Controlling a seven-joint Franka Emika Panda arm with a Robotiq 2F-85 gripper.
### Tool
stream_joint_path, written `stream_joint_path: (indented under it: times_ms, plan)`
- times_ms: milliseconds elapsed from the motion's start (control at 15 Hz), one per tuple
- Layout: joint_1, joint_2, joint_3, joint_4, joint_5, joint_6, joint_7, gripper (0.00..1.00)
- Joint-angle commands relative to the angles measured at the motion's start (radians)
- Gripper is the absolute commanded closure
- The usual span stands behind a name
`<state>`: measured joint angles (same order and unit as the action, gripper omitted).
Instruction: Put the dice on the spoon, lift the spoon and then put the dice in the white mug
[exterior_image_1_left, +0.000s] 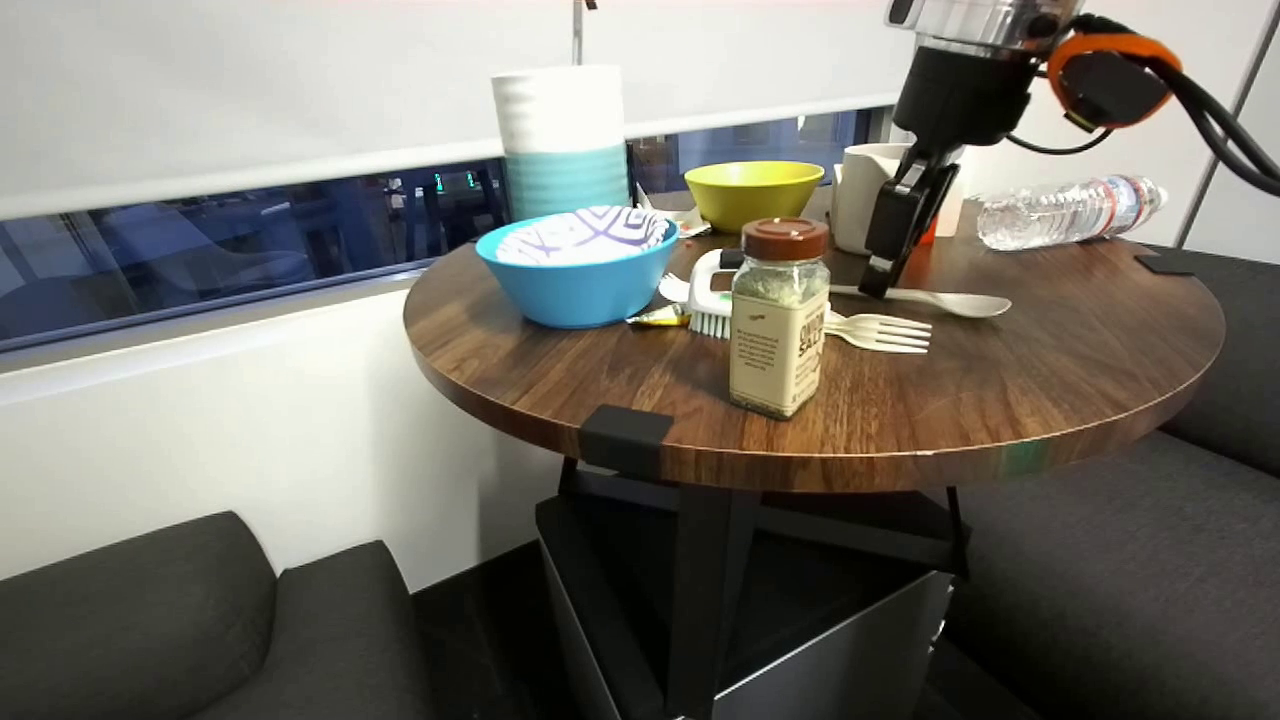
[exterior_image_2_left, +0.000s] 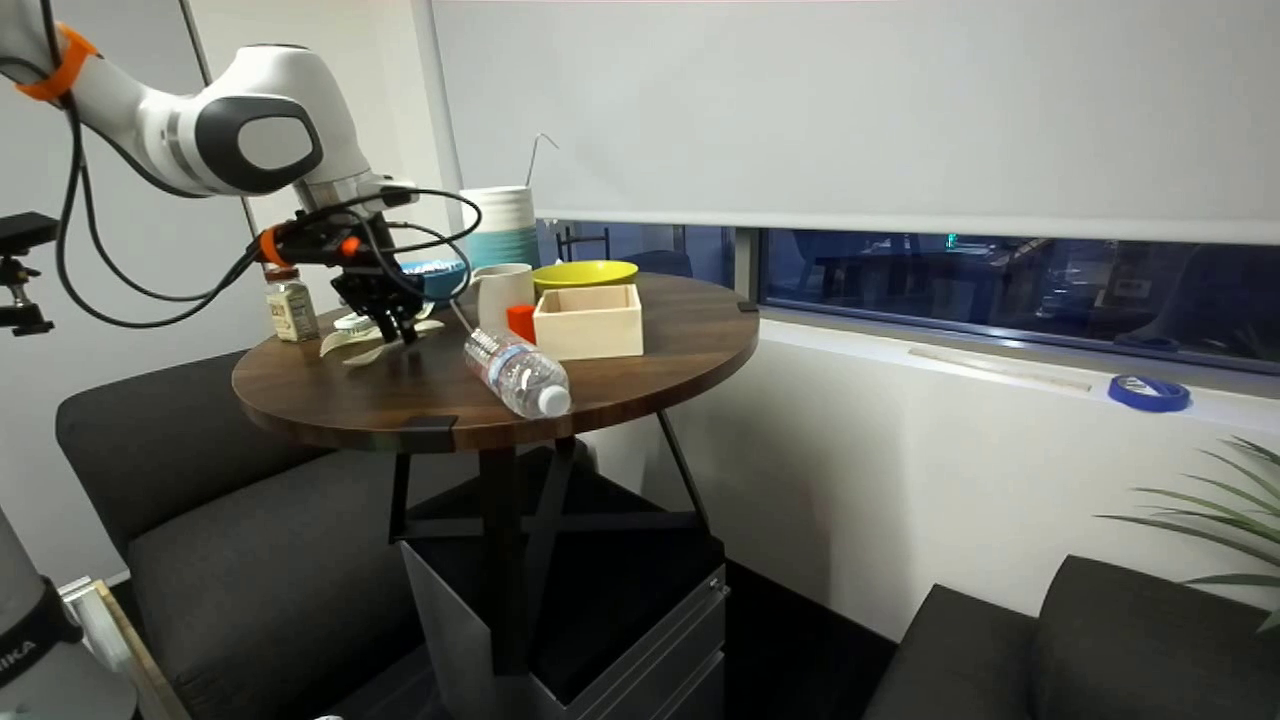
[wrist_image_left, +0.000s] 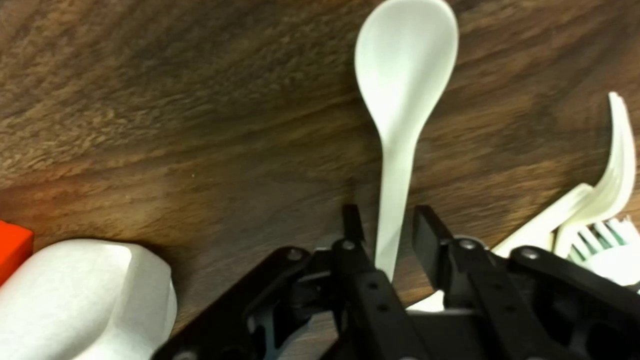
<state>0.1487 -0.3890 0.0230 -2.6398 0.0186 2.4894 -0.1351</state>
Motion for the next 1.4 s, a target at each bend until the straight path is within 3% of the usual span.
stream_joint_path:
  times_ms: [0, 333, 800, 1333]
  plan:
    - [-0.010, -0.008, 0.012, 0.018, 0.007, -0.003, 0.015, 0.34]
    - [-0.013, -0.104, 0.015, 0.054, 0.007, -0.104, 0.040, 0.01]
    - [-0.030, -0.248, 0.019, 0.140, 0.001, -0.354, 0.069, 0.00]
    - [-0.025, -0.293, 0.013, 0.147, 0.002, -0.380, 0.052, 0.00]
